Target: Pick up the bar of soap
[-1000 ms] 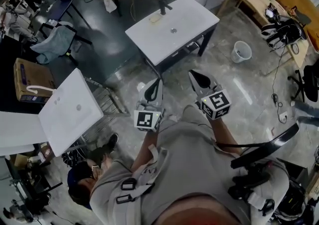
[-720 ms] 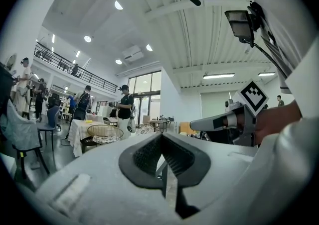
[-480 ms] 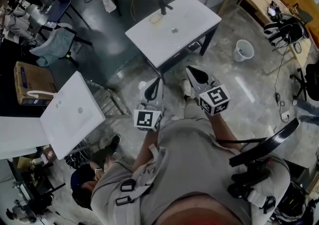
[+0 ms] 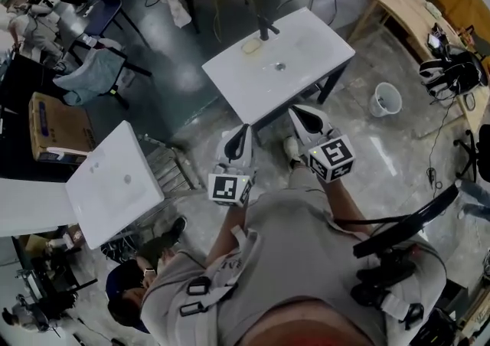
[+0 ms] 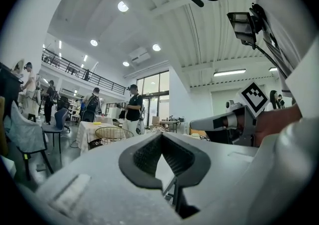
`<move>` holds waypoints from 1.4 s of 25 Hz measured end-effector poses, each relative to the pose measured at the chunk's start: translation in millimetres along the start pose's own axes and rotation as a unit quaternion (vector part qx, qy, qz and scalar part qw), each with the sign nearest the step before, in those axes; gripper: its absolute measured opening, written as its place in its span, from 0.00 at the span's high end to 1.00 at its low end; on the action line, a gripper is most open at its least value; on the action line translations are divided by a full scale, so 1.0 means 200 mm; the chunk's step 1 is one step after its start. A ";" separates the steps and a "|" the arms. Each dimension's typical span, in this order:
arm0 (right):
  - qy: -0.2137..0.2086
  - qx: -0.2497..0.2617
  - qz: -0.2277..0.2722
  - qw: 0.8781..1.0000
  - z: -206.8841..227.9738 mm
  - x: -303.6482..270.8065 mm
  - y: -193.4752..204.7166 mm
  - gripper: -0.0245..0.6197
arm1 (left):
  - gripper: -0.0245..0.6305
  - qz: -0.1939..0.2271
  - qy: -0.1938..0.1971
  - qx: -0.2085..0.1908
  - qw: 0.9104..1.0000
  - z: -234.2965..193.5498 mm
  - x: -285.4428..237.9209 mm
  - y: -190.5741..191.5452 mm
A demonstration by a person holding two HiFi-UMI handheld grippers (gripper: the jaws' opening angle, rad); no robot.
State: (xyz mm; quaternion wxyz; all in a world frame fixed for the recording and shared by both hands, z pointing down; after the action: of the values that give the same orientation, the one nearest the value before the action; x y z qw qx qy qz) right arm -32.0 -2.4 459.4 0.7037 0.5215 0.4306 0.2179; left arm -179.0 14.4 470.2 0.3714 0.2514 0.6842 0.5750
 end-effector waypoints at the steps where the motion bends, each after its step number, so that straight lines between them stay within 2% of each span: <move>1: -0.003 0.002 0.001 1.000 0.04 -0.03 -0.02 0.96 | 0.98 0.001 -0.004 0.001 1.000 -0.02 -0.05 -0.02; 14: -0.051 0.019 0.012 0.998 0.65 -0.47 -0.28 0.96 | 0.98 0.009 -0.053 -0.014 0.998 -0.21 -0.73 -0.23; 19: -0.081 0.022 0.010 0.996 0.85 -0.61 -0.34 0.96 | 0.97 0.000 -0.079 0.001 0.997 -0.28 -0.93 -0.30; 23: -0.104 0.027 0.008 0.994 0.96 -0.72 -0.39 0.96 | 0.97 0.001 -0.090 0.008 0.996 -0.32 -1.06 -0.36; 27: -0.126 0.030 0.003 0.992 1.09 -0.80 -0.40 0.96 | 0.97 -0.018 -0.124 0.006 0.992 -0.35 -1.19 -0.37; 31: -0.130 0.025 -0.004 0.991 1.20 -0.86 -0.39 0.96 | 0.97 -0.025 -0.144 0.014 0.989 -0.39 -1.27 -0.37; 35: -0.130 0.015 -0.004 0.991 1.22 -0.91 -0.44 0.96 | 0.97 -0.029 -0.151 0.009 0.988 -0.43 -1.29 -0.42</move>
State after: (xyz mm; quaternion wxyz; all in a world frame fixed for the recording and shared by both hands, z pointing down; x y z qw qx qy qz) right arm 61.9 -305.3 467.2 0.7467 0.5539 0.3410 0.1394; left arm -87.0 -253.5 449.8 0.4848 0.3189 0.6323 0.5133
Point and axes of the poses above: the fingertips, and each gripper's own axes: x backward along the fingers, z to its right, y out of its underside, the point moved 3 cm from there along x, backward along the fingers, and after that the axes turned 15 degrees about -z, right-handed, at the moved point
